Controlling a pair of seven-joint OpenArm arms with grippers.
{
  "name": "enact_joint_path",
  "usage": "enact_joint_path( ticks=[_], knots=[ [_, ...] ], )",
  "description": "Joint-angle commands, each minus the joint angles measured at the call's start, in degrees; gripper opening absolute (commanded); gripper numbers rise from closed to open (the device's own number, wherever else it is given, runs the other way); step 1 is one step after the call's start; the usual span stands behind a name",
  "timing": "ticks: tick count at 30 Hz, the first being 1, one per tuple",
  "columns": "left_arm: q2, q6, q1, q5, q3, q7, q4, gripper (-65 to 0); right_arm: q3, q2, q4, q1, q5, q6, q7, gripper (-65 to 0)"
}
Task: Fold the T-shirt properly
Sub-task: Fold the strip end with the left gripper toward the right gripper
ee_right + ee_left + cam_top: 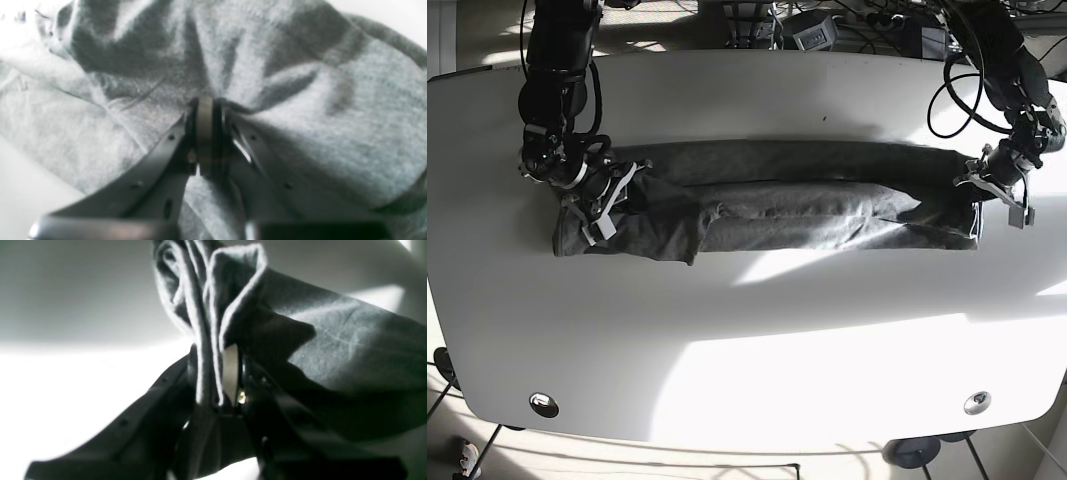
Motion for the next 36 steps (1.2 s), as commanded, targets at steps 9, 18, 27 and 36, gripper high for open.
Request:
enact_joint_path(
  ticks=[9,18,27,36],
  knots=[
    [8.6,7.6,2.1,3.7,21.9,-1.2,22.6,-59.3,0.1,0.6,0.9,0.5,0.1,0.32,-0.3,-62.0],
    [16.9,7.6,-2.3,14.1,35.0,-1.3,19.3,-59.3,0.1,0.6,0.9,0.6,-0.1,0.32,-0.3,-62.0],
    [17.9,7.8,-6.7,14.2,41.7,-1.2,12.7,-53.1,0.1,0.1,0.9,0.8,0.2,0.32,-0.3,-62.0],
    [17.8,7.7,-10.2,19.3,55.1,0.8,16.7,-32.4,0.1,0.0,7.1,1.0,0.4,0.32,-1.8,-62.0]
  ],
)
